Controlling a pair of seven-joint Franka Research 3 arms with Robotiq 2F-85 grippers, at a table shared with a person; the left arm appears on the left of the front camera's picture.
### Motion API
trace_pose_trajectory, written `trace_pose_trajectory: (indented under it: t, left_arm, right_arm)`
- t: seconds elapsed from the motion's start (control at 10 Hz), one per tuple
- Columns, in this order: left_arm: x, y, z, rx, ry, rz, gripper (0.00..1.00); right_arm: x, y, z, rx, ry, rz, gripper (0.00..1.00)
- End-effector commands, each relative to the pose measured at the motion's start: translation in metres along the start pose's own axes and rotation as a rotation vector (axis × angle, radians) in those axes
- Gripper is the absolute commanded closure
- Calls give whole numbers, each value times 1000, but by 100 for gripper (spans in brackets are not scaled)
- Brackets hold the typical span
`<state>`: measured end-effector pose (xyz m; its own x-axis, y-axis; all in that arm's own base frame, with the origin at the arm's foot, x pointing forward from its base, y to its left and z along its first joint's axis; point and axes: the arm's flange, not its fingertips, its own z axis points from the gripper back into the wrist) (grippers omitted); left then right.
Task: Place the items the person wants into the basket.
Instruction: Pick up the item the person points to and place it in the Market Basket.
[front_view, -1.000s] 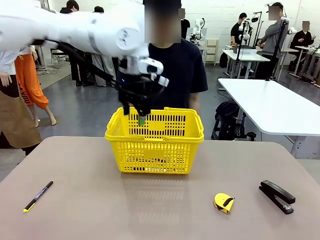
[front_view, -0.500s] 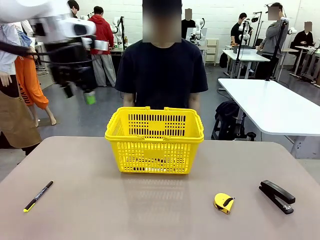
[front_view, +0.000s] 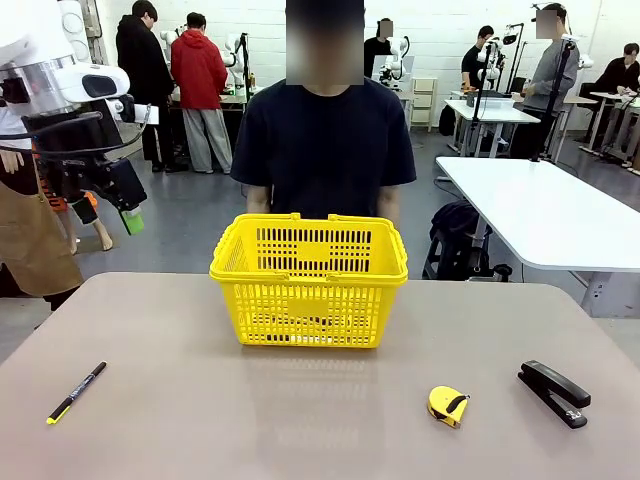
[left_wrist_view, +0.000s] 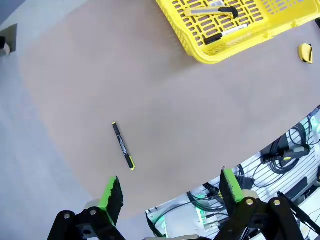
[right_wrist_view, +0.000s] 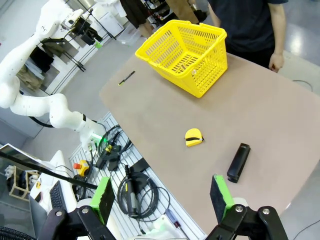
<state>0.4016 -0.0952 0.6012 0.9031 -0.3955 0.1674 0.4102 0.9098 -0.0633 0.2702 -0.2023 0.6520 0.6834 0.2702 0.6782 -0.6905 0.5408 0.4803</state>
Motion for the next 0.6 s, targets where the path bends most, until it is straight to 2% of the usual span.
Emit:
trace_pose_trajectory:
  t: [0.0,0.5]
  left_arm:
    - [-6,7,10,-12,-23,7,0]
    - [-6,7,10,-12,-23,7,0]
  right_arm:
    - [2,0,0,3,-14,4,0]
    - [2,0,0,3,-14,4,0]
